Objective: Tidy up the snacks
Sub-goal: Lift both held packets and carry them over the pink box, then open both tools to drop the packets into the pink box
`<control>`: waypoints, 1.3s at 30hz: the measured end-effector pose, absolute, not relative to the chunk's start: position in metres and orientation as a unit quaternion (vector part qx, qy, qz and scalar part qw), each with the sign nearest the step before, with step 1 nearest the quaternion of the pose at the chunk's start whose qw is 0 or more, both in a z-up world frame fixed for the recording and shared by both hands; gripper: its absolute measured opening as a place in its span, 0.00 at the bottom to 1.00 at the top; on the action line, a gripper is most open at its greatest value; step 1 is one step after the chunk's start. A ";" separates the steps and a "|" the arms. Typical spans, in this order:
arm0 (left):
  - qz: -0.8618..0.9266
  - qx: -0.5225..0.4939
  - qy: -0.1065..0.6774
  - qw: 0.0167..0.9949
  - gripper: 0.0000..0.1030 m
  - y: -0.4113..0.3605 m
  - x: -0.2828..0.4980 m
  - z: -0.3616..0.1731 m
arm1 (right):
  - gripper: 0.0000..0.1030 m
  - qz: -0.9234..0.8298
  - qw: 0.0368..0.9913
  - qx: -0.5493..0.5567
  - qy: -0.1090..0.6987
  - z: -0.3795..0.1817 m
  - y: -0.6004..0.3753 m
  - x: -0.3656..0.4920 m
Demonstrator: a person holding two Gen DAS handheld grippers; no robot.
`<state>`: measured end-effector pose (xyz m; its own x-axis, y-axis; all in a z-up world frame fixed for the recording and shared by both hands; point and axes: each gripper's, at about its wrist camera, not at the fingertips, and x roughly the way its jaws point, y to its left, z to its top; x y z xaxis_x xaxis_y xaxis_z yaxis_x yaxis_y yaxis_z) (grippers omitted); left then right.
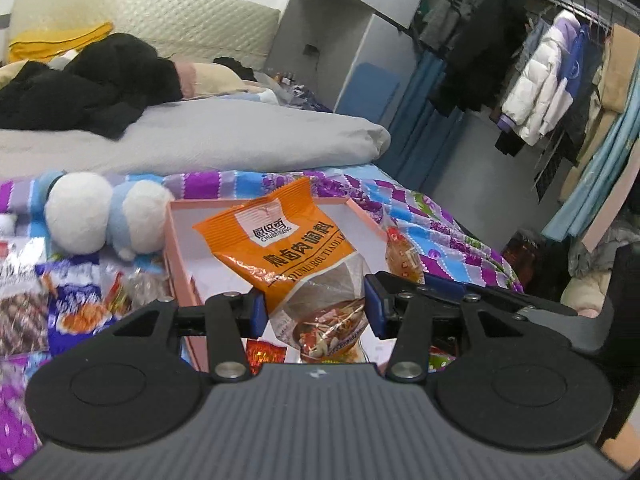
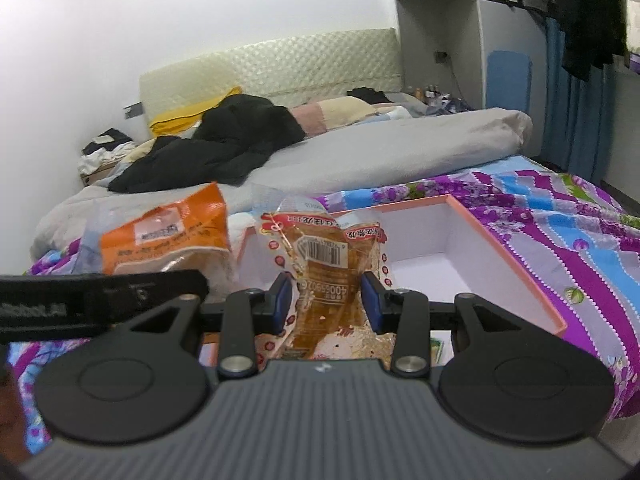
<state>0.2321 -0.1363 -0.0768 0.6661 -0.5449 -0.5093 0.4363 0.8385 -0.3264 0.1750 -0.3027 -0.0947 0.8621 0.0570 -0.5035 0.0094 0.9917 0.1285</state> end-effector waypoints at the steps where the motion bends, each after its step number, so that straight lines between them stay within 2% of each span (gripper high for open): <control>1: -0.273 -0.084 0.309 0.907 0.51 -0.139 0.238 -0.075 | 0.40 0.008 0.962 0.065 0.264 -0.095 -0.306 0.180; 7: -0.266 -0.082 0.329 0.902 0.51 -0.153 0.281 -0.074 | 0.40 -0.002 0.958 0.070 0.279 -0.103 -0.323 0.209; 13: -0.252 -0.075 0.378 0.888 0.51 -0.169 0.321 -0.088 | 0.40 0.001 0.941 0.073 0.331 -0.122 -0.336 0.243; 19: -0.238 -0.060 0.426 0.871 0.51 -0.181 0.343 -0.116 | 0.40 -0.007 0.920 0.063 0.386 -0.150 -0.346 0.265; 25: -0.234 -0.052 0.439 0.866 0.51 -0.183 0.344 -0.130 | 0.41 -0.006 0.909 0.062 0.411 -0.165 -0.350 0.270; 26: -0.235 -0.053 0.439 0.866 0.51 -0.183 0.345 -0.130 | 0.44 -0.001 0.908 0.072 0.412 -0.166 -0.351 0.270; 28: -0.233 -0.055 0.438 0.866 0.59 -0.182 0.345 -0.130 | 0.50 0.004 0.907 0.079 0.413 -0.166 -0.352 0.268; 29: -0.230 -0.058 0.440 0.866 0.67 -0.181 0.345 -0.130 | 0.59 0.003 0.907 0.075 0.414 -0.166 -0.351 0.268; 30: -0.229 -0.060 0.437 0.868 0.69 -0.179 0.343 -0.128 | 0.69 0.001 0.908 0.072 0.414 -0.166 -0.351 0.268; 31: -0.228 -0.061 0.434 0.869 0.69 -0.177 0.342 -0.127 | 0.71 0.001 0.908 0.074 0.412 -0.166 -0.351 0.267; 39: -0.224 -0.066 0.405 0.884 0.69 -0.163 0.324 -0.109 | 0.71 0.000 0.920 0.077 0.385 -0.148 -0.350 0.256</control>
